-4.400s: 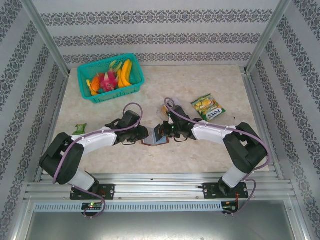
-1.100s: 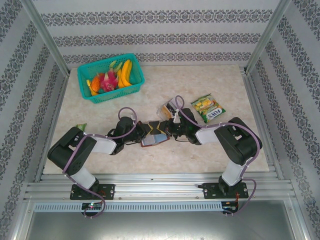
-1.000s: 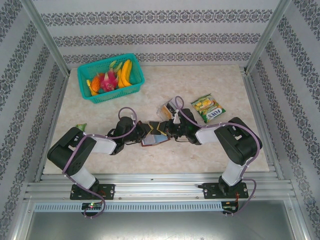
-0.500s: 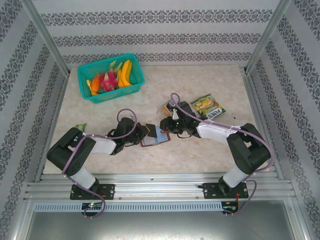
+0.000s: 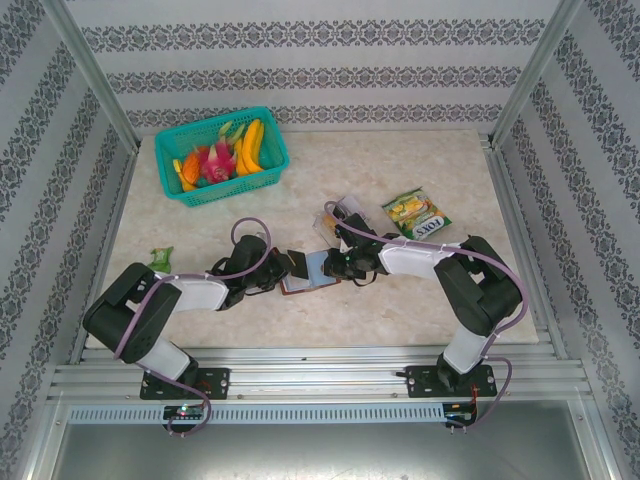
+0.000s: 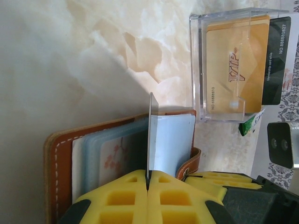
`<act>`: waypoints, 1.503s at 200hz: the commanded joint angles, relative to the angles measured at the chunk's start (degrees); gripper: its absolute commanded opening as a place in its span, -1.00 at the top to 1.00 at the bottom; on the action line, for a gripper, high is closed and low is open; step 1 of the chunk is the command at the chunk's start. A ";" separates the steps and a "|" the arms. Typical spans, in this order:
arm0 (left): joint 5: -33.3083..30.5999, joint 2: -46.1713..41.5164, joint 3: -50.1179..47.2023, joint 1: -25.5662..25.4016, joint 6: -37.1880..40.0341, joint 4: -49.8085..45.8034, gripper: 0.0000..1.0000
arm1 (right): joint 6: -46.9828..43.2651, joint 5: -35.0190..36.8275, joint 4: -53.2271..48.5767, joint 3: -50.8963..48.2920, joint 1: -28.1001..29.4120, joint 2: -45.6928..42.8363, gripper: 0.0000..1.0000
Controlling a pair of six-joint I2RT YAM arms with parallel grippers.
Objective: Put the credit cards into the card holder
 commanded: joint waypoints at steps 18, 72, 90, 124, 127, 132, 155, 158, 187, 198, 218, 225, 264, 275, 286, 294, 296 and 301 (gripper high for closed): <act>0.99 -2.81 0.29 0.04 3.54 -5.51 1.00 | 0.84 2.12 -2.17 -0.20 0.44 0.85 0.73; 2.24 -1.77 1.84 -1.23 4.19 -5.63 1.00 | 1.55 1.81 -1.22 -0.66 0.42 0.82 0.72; 1.22 -1.66 1.74 -1.42 3.38 -7.32 1.00 | 1.68 1.80 -1.07 -0.82 0.41 0.89 0.72; -0.05 -1.56 1.35 -2.46 2.42 -7.37 1.00 | 1.75 1.75 -1.04 -0.98 0.45 0.82 0.71; -0.28 -1.57 1.41 -2.58 2.39 -7.49 1.00 | 1.77 1.77 -0.95 -1.10 0.42 0.87 0.71; -0.52 -1.37 1.73 -2.82 2.46 -7.95 1.00 | 1.83 1.63 -0.85 -1.16 0.46 0.80 0.71; 0.36 -1.13 3.51 -3.44 1.83 -10.45 1.00 | 1.79 1.58 -0.84 -1.17 0.38 0.48 0.71; -0.18 -1.41 3.74 -3.68 1.61 -11.33 1.00 | 1.85 1.52 -0.91 -1.19 0.43 0.43 0.70; -4.70 -2.66 4.89 -5.11 0.99 -17.29 1.00 | 1.83 1.74 -0.90 -1.45 0.36 0.25 0.70; -5.52 -2.63 3.87 -5.72 -0.20 -15.13 1.00 | 1.91 1.76 -0.68 -1.63 0.29 0.23 0.69; -5.12 0.24 3.45 -5.99 -1.22 -10.72 1.00 | 1.90 1.18 -0.32 -1.44 0.26 0.81 0.69; -5.15 1.11 3.16 -6.19 -1.78 -8.53 1.00 | 1.94 1.07 -0.34 -1.35 0.28 0.91 0.69; -5.59 2.55 3.40 -7.62 -1.85 -6.07 0.94 | 1.73 1.02 -0.60 -1.65 0.06 0.49 0.65; -5.59 2.52 3.44 -7.87 -1.82 -5.98 0.89 | 1.70 1.06 -0.77 -1.69 -0.09 0.26 0.65; -4.94 2.77 3.85 -8.02 -1.65 -6.39 0.83 | 1.72 1.09 -0.74 -1.78 -0.17 -0.12 0.64; -4.54 3.06 4.10 -8.14 -1.38 -6.60 0.83 | 1.77 1.10 -0.77 -1.86 -0.30 -0.51 0.64; -4.51 3.02 4.14 -8.14 -1.39 -6.64 0.83 | 1.86 1.08 -0.77 -1.87 -0.27 -0.63 0.64; -4.34 3.01 4.17 -8.22 -1.19 -6.72 0.82 | 1.83 1.06 -0.81 -1.87 -0.34 -0.87 0.63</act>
